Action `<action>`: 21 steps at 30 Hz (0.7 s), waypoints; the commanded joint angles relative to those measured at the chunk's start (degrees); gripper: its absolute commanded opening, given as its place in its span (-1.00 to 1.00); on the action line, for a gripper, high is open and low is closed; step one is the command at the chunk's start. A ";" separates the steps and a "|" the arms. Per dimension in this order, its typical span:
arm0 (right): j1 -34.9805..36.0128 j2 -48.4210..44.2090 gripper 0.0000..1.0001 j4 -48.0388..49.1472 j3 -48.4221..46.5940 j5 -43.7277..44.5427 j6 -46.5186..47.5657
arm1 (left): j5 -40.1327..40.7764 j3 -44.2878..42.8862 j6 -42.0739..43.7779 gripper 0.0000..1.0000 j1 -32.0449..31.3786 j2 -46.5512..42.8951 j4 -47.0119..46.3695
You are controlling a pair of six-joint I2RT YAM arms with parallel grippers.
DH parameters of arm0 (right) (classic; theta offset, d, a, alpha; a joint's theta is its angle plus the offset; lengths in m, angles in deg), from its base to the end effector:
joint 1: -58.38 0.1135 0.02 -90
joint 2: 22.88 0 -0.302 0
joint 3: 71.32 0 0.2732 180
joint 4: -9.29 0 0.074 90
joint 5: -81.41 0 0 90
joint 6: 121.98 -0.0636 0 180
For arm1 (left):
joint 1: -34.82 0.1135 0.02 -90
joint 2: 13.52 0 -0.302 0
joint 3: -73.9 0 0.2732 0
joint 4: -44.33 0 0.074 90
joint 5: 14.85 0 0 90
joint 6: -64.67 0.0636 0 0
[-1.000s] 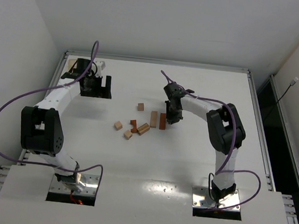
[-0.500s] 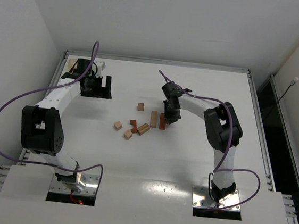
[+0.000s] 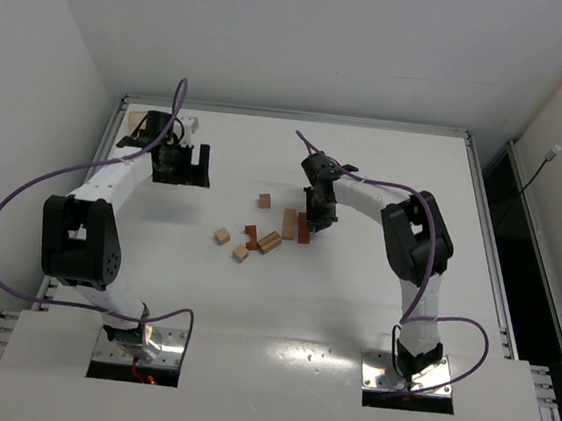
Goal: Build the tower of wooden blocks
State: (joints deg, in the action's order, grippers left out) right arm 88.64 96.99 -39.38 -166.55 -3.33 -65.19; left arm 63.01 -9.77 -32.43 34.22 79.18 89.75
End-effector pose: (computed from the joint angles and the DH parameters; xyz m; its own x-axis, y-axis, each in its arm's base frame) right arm 0.3987 0.2258 0.1299 -0.9546 0.0745 -0.2884 0.0523 0.9951 0.0838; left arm 0.3831 -0.0174 0.2615 -0.8237 -0.1122 -0.5558 0.0309 0.9699 -0.2417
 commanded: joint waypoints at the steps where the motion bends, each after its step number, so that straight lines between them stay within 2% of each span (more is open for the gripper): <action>1: 0.41 0.89 -0.75 0.13 -2.18 -0.69 -0.89 | 0.10 -0.56 0.15 0.78 1.04 0.19 -1.44; 21: 0.41 1.94 -0.75 0.13 -3.77 -1.91 -2.47 | -0.43 -0.56 0.68 0.78 1.04 0.19 -1.44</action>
State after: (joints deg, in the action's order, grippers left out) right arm 88.64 98.50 -39.58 -168.16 -4.12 -66.09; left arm 62.99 -9.77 -31.99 34.57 79.49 89.71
